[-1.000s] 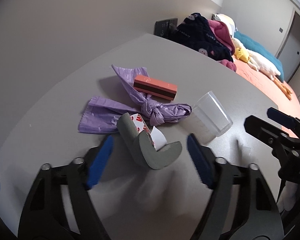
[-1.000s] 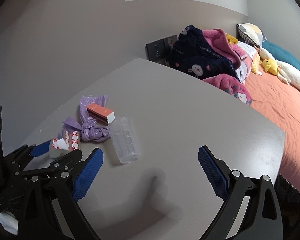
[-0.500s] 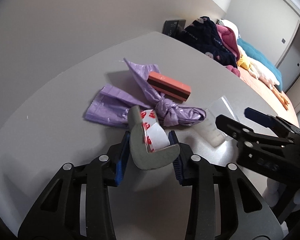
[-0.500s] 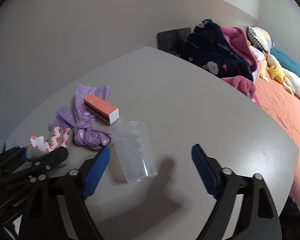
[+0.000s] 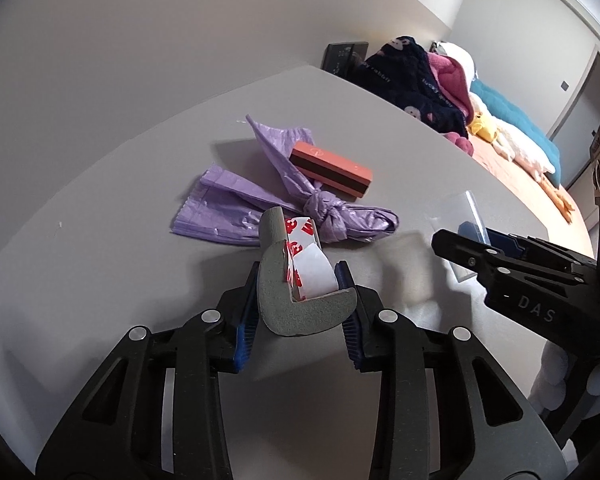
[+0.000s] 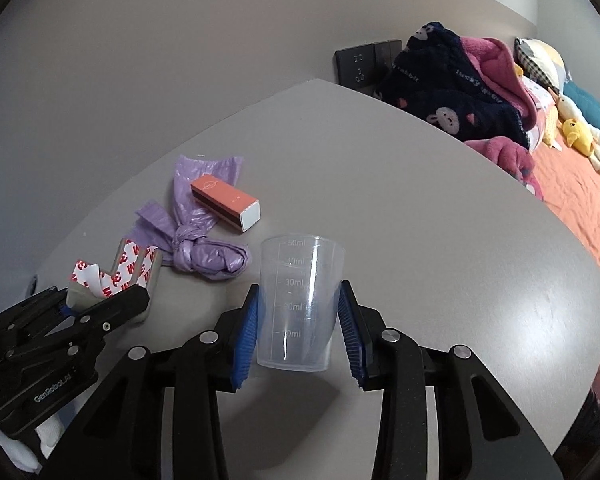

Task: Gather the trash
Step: 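Grasp the grey tape roll with the left tool while the right tool grasps the clear measuring cup, then carry the tape roll and measuring cup over the bin with both tools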

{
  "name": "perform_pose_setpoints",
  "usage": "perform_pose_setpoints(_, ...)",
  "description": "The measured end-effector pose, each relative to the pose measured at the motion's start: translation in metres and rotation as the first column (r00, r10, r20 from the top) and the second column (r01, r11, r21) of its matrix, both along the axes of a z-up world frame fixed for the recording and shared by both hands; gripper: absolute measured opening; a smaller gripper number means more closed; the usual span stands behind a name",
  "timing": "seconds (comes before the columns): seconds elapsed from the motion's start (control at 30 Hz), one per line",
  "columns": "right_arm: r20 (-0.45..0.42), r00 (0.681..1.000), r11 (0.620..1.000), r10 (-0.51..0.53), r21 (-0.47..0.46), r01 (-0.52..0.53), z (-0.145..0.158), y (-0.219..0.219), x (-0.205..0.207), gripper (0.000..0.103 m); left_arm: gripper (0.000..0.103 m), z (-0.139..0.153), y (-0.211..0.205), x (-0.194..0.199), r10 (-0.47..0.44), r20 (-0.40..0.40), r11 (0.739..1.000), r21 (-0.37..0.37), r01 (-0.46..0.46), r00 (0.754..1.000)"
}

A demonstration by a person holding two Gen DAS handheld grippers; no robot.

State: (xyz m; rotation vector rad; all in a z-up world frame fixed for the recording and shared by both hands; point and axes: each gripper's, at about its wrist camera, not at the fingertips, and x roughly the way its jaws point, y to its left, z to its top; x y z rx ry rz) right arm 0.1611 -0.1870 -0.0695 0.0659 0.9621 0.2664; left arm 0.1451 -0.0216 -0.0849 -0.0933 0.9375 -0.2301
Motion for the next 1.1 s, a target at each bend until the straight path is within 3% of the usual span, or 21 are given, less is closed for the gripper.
perform_pose_setpoints(0.67,0.068,0.996,0.997,-0.058,0.064,0.053,0.051,-0.058,-0.080,0.040,0.035,0.045,-0.054,-0.055,-0.106,0.090,0.994,-0.004,0.106,0.990)
perform_pose_setpoints(1.1,0.102,0.990,0.991,-0.099,0.101,0.089,0.073,-0.096,-0.133,0.040,0.035,0.059,-0.094,-0.094,-0.201,0.110,0.979,-0.008,0.203,0.973)
